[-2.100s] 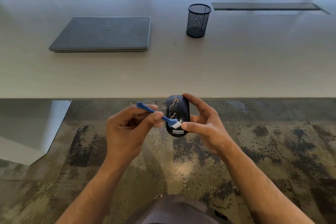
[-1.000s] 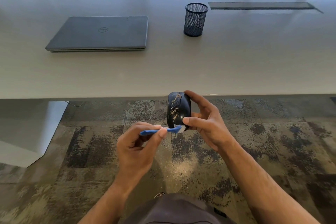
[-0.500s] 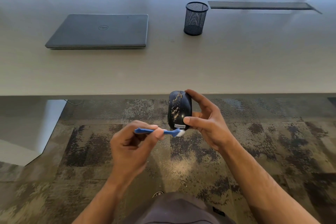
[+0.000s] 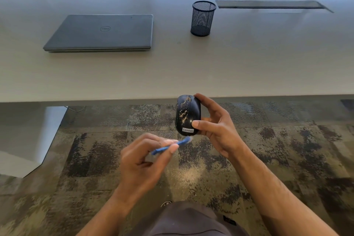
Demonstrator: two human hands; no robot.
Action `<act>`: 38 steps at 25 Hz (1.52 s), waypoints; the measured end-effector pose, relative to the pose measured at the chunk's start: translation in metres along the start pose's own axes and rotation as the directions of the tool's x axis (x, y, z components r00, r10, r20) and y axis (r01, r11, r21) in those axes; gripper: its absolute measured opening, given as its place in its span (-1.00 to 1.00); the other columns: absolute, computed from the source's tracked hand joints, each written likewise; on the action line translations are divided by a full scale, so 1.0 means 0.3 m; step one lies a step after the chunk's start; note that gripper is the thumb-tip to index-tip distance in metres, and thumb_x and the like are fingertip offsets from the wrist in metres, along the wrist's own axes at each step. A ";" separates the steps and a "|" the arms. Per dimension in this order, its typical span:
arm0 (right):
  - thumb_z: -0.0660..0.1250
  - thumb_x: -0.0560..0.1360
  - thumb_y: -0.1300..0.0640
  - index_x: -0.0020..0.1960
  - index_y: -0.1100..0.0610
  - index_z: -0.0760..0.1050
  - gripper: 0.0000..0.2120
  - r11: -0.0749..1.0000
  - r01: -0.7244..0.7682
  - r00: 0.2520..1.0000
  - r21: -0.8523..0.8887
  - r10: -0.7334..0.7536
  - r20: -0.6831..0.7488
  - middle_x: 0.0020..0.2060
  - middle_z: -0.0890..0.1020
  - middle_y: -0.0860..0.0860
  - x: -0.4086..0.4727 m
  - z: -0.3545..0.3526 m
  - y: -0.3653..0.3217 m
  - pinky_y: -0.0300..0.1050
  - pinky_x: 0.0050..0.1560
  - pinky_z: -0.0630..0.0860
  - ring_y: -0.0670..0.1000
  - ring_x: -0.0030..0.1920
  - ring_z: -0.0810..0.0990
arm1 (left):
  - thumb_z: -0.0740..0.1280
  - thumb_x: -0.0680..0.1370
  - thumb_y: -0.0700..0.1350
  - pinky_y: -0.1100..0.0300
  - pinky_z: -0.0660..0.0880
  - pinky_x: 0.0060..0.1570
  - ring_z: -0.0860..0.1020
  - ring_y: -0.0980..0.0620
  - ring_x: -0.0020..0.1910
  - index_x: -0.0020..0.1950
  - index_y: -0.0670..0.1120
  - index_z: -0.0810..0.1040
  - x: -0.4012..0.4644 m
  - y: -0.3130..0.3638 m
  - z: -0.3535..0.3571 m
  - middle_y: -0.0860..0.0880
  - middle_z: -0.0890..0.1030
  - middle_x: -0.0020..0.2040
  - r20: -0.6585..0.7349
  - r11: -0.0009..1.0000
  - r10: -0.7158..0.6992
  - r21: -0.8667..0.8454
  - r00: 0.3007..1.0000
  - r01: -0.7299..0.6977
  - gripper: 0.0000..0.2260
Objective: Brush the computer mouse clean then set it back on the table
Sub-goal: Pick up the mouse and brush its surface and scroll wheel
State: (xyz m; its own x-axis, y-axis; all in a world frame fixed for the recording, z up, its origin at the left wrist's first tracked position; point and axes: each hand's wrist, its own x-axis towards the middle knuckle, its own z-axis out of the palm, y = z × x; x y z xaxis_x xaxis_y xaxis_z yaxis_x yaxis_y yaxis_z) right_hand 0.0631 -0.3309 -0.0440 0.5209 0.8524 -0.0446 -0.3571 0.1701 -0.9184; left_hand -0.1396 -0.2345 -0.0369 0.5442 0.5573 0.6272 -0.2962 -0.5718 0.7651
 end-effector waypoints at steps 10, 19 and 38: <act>0.56 0.25 0.32 0.49 0.14 0.39 -0.16 0.999 0.019 1.000 0.037 -0.019 0.007 0.32 0.62 -0.04 -0.006 -0.008 -0.016 0.16 -0.05 0.70 0.23 0.06 0.73 | 0.47 0.49 -0.15 0.32 0.54 -0.18 0.67 0.15 -0.16 -0.08 -0.04 0.61 0.025 -0.012 -0.051 0.18 0.66 -0.11 -0.128 0.994 0.028 0.110 0.991 -0.014 -0.93; 0.46 0.33 0.47 0.52 0.22 0.32 -0.20 1.000 0.010 0.990 0.024 -0.013 0.137 0.32 0.63 -0.01 -0.026 -0.006 -0.021 0.04 -0.07 0.71 0.10 -0.07 0.76 | 0.45 0.54 0.02 0.07 0.54 -0.43 0.63 -0.13 -0.36 -0.03 0.13 0.63 0.032 -0.003 -0.032 0.08 0.67 -0.20 -0.134 0.991 -0.137 -0.024 0.981 0.135 -0.96; 0.57 0.21 0.28 0.48 0.11 0.40 -0.14 0.999 -0.012 0.995 -0.047 0.017 0.094 0.31 0.64 0.00 -0.064 -0.013 0.013 0.14 0.09 0.67 0.16 -0.02 0.76 | 0.45 0.55 0.01 0.29 0.58 -0.30 0.68 0.06 -0.31 -0.01 0.09 0.63 0.057 0.010 -0.045 0.07 0.69 -0.24 -0.177 0.988 -0.156 -0.027 0.972 0.154 -0.95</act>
State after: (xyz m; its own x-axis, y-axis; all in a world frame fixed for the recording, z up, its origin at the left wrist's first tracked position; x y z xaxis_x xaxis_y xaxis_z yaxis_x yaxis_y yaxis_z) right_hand 0.0547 -0.3486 -0.0482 0.4400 0.8977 -0.0228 -0.3267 0.1364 -0.9352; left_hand -0.1419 -0.2185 -0.0220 0.4359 0.7377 0.5156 -0.2299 -0.4626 0.8562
